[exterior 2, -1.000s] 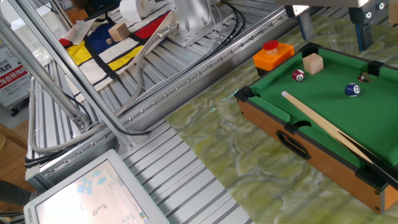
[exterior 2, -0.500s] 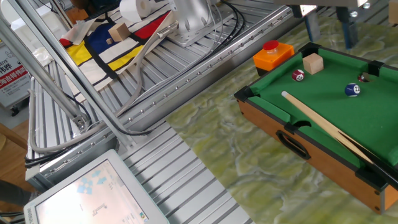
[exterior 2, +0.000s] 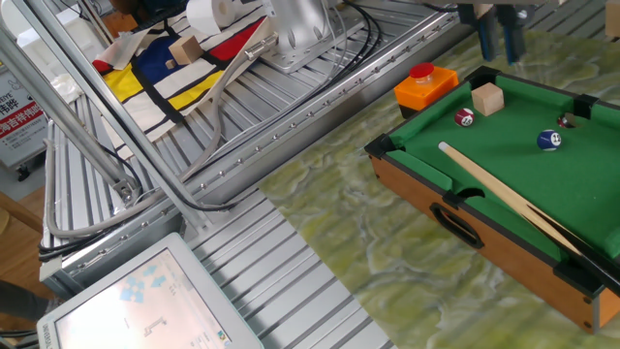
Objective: Hit the pool ball
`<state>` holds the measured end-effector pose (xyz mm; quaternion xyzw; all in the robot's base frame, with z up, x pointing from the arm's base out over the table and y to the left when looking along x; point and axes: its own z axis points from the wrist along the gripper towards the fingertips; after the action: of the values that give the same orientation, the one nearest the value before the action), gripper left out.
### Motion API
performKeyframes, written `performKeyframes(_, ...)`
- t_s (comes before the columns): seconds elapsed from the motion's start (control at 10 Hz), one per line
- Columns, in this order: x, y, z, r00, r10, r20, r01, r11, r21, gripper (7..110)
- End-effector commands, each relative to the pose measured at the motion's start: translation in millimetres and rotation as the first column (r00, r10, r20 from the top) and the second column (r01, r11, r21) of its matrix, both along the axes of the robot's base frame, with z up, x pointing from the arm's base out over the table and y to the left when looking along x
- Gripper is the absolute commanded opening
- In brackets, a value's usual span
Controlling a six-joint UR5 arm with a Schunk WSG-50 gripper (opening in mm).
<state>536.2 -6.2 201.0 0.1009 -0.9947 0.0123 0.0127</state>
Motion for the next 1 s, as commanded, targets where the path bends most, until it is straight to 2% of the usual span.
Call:
performKeyframes(0.0, 2.4, -38.9, 5.6, 0.984, 0.177, -0.022, -0.178, 0.973, -0.148, 7)
performKeyframes(0.1, 13.4, -82.2, 17.7, 0.971, 0.237, -0.033, -0.235, 0.916, -0.324, 7)
performKeyframes(0.2, 25.2, -119.9, 36.3, 0.962, 0.270, -0.043, -0.257, 0.838, -0.482, 7)
performKeyframes(0.3, 30.1, -125.3, 40.2, 0.961, 0.274, -0.031, -0.251, 0.824, -0.508, 7)
performKeyframes(0.4, 29.9, -112.3, 32.1, 0.968, 0.249, 0.002, -0.221, 0.863, -0.455, 7)
performKeyframes(0.5, 16.6, -72.9, 13.0, 0.984, 0.175, 0.017, -0.163, 0.946, -0.281, 7)
performKeyframes(0.6, 1.5, -17.2, 0.2, 0.997, 0.083, 0.007, -0.082, 0.996, -0.040, 7)
performKeyframes(0.7, -8.7, 36.4, 2.7, 1.000, -0.008, -0.028, 0.013, 0.984, 0.177, 7)
performKeyframes(0.8, -13.9, 79.6, 14.3, 0.992, -0.092, -0.081, 0.114, 0.934, 0.339, 7)
performKeyframes(0.9, -19.6, 130.2, 39.4, 0.971, -0.159, -0.177, 0.229, 0.825, 0.517, 7)
